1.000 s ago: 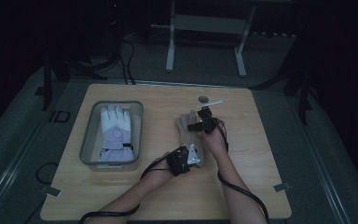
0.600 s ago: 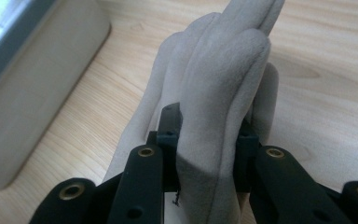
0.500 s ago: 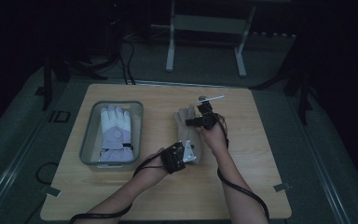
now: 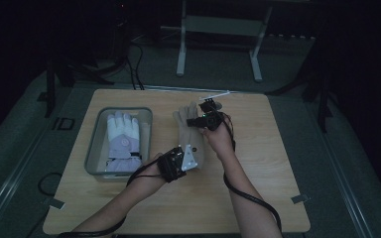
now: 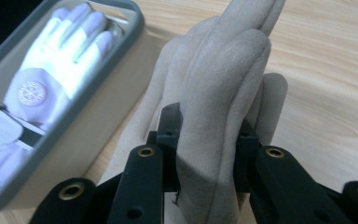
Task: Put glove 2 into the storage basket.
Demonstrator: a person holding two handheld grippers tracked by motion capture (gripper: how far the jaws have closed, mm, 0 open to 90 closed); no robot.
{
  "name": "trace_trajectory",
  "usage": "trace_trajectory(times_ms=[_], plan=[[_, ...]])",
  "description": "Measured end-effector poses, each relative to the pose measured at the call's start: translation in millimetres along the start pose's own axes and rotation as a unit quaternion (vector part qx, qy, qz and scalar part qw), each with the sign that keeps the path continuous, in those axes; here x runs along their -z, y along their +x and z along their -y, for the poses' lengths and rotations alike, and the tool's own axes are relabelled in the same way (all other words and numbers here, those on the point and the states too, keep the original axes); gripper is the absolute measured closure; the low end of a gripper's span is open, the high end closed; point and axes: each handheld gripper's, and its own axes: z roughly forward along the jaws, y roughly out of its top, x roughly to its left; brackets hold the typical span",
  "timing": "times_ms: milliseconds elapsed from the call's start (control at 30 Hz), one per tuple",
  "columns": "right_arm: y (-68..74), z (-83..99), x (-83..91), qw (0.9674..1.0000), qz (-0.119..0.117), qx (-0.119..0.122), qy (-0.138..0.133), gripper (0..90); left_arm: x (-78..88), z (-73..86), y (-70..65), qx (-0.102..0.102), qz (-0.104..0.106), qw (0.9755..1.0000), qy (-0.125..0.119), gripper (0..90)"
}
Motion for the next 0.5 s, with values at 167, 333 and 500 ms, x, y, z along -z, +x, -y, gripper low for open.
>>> trace_trajectory(times_ms=[167, 333, 500], plan=[[16.6, -12.3, -2.0, 0.9999, -0.010, 0.009, -0.006, 72.3, 12.3, 5.2, 5.8, 0.007, -0.012, 0.9999, 0.008, 82.2], [32.2, -22.5, -9.5, 0.9997, -0.017, 0.018, -0.005, 72.2, 22.2, 14.5, 11.6, 0.013, -0.021, 0.9996, 0.012, 82.2], [47.1, -32.2, -19.6, 0.9994, -0.021, 0.026, -0.003, 72.2, 34.0, 27.7, 18.9, 0.018, -0.032, 0.9991, 0.019, 82.2]])
